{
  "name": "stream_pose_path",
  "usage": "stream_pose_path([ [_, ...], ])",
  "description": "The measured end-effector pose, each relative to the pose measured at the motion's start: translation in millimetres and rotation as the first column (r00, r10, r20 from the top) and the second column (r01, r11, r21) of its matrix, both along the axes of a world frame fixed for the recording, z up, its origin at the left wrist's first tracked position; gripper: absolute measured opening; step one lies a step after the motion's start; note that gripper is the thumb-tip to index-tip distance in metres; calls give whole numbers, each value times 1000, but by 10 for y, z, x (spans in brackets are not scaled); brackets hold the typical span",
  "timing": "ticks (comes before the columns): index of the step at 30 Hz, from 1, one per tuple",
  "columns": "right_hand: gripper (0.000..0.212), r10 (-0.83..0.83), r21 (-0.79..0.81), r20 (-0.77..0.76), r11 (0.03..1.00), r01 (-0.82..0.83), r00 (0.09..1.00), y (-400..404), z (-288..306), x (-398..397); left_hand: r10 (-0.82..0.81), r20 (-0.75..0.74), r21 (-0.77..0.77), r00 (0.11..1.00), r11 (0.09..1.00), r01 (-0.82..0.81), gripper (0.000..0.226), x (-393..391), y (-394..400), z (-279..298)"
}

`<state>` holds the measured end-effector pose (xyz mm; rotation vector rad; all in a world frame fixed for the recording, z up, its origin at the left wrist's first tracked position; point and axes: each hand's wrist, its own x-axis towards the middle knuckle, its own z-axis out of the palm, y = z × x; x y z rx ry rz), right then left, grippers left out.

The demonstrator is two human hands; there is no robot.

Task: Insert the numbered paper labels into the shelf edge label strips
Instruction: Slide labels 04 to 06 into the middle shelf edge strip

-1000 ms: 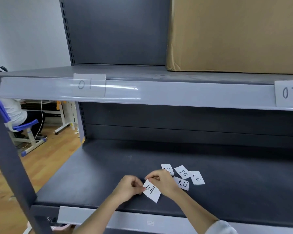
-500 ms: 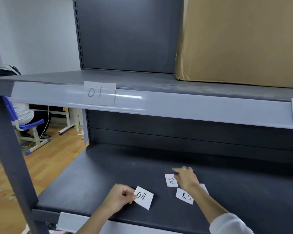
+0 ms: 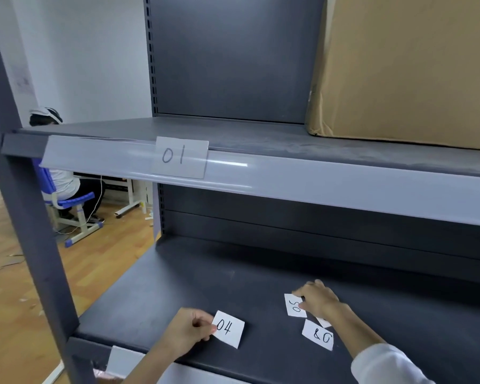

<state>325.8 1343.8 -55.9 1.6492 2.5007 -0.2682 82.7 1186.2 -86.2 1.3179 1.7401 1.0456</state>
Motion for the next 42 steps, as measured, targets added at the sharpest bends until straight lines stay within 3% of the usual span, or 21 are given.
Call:
stream_pose_path([
  [8,32,-29,41,-47,999,31,998,44,160,-37,16,0,3,1000,1000,-16,36,-24,-62,13],
  [10,12,-84,14,-136,996,87,987,85,214,8,20,-7,10,1000,1000,-20,36,-33,-83,34],
  [15,41,-263,-154,-535,965,213,803,43,296,239,14,-1,22,1000,1000,-14,35,-73,-101,42],
  [19,32,-366,-249,-652,931,268,664,-130,291,381,-38,36,28,999,999,37,28,-58,-110,92],
  [21,24,-403,-281,-671,915,289,623,-239,271,423,-67,53,33,996,997,66,28,-49,-114,87],
  [25,33,-439,-296,-697,897,329,568,-420,186,466,-114,56,35,992,993,112,26,-59,-130,31],
  [31,22,-483,-344,-723,871,350,493,-724,66,427,-155,64,46,986,987,152,23,-74,-152,-13],
  [35,21,-478,-340,-732,873,349,485,-924,-5,446,-160,63,48,985,986,157,21,-38,-238,-31],
  [42,25,-421,-306,-721,906,292,550,-1291,53,459,-119,61,44,991,992,116,21,167,-453,42],
])
